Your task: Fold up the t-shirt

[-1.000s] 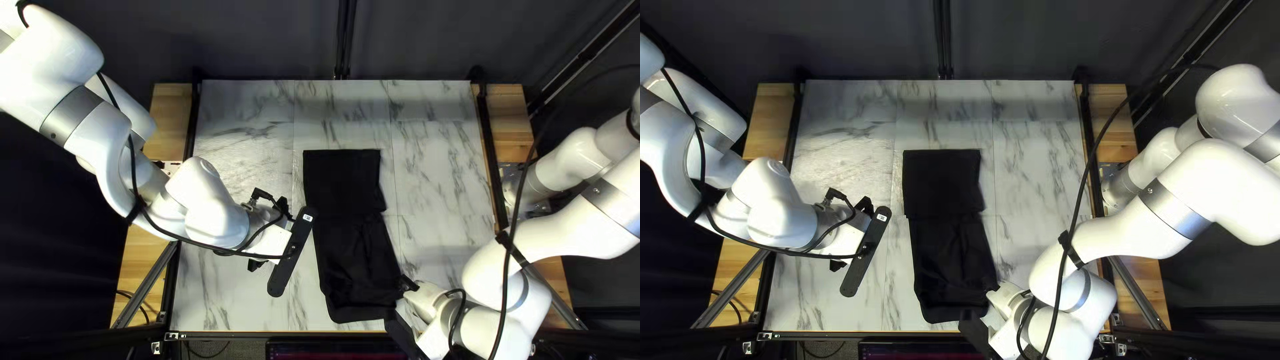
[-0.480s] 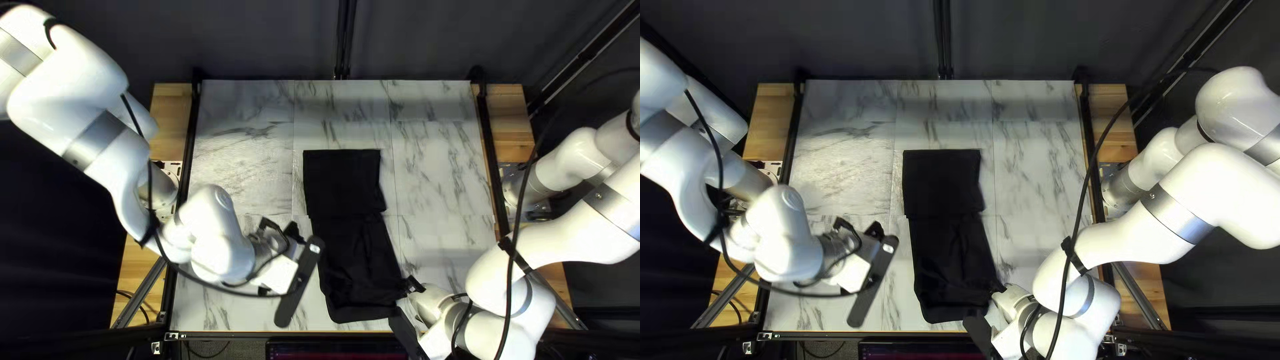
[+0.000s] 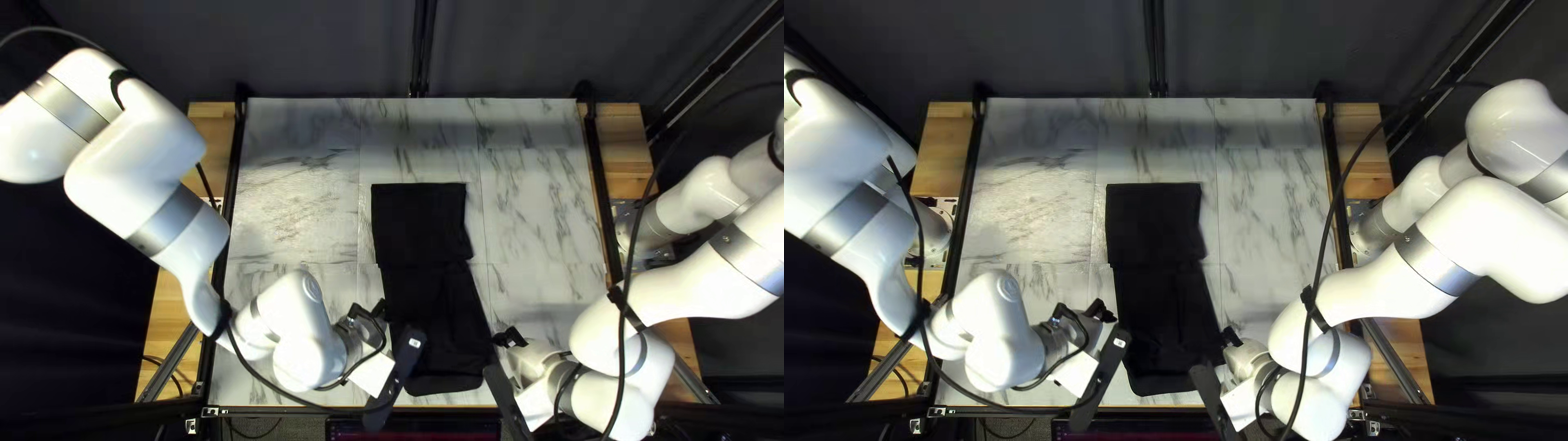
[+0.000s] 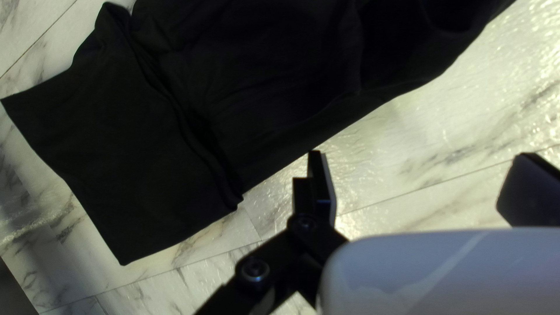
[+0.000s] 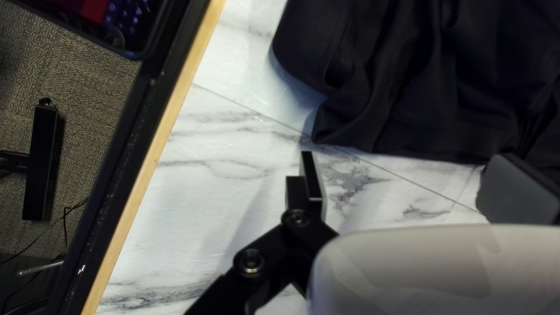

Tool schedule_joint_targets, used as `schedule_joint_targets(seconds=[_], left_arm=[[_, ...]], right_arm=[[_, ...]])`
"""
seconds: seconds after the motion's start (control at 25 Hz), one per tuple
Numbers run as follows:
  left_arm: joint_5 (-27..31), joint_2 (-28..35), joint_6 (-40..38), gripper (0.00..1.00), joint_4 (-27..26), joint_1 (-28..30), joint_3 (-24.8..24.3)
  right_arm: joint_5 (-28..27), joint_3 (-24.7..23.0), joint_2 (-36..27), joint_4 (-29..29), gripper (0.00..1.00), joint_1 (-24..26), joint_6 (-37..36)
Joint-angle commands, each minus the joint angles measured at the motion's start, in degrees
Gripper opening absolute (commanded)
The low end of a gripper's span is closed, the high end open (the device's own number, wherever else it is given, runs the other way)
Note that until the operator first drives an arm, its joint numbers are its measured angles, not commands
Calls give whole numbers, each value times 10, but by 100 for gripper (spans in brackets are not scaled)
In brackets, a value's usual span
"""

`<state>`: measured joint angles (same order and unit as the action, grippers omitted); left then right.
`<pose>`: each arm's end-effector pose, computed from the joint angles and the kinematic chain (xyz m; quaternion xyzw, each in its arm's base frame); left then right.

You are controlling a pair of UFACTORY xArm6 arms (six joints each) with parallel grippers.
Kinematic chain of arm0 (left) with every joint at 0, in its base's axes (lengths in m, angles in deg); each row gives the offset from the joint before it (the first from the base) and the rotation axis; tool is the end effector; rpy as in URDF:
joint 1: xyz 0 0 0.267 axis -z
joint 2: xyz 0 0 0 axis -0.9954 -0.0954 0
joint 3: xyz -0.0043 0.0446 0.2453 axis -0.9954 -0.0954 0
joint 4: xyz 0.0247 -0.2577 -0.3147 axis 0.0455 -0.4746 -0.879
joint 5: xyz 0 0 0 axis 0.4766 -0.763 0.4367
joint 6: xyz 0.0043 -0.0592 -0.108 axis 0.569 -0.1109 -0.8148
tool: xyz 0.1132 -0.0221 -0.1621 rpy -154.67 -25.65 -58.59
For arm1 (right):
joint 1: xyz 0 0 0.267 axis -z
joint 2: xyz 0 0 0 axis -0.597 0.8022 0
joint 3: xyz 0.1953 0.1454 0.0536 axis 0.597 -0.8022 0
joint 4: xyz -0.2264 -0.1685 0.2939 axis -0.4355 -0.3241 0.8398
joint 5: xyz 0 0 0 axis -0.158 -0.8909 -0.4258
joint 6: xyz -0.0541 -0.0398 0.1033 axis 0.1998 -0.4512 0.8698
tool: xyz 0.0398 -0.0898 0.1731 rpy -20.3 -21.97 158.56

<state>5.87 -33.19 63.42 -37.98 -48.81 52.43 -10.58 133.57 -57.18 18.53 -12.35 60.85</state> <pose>0.4921 -0.2676 0.0090 -0.9508 0.2530 -0.1221 0.1304 0.3920 0.3086 -0.0176 0.9435 0.2570 0.1181 0.1725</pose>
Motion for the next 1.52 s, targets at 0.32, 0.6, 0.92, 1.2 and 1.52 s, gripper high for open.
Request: schedule_joint_targets(seconds=[0.32,0.6,0.92,1.2,1.52], left_arm=[[-16,-24,-25,100,45,2,15],[-26,-44,-34,100,60,9,29],[-58,-105,-27,100,57,7,75],[-60,-109,-12,97,51,10,85],[-70,-103,3,89,45,4,78]], right_arm=[[67,-67,-23,-119,100,-3,129],[68,-70,-20,-168,100,-6,192],[88,-69,5,-189,100,-1,217],[106,-62,24,-206,100,5,234],[117,-56,46,-233,100,5,266]])
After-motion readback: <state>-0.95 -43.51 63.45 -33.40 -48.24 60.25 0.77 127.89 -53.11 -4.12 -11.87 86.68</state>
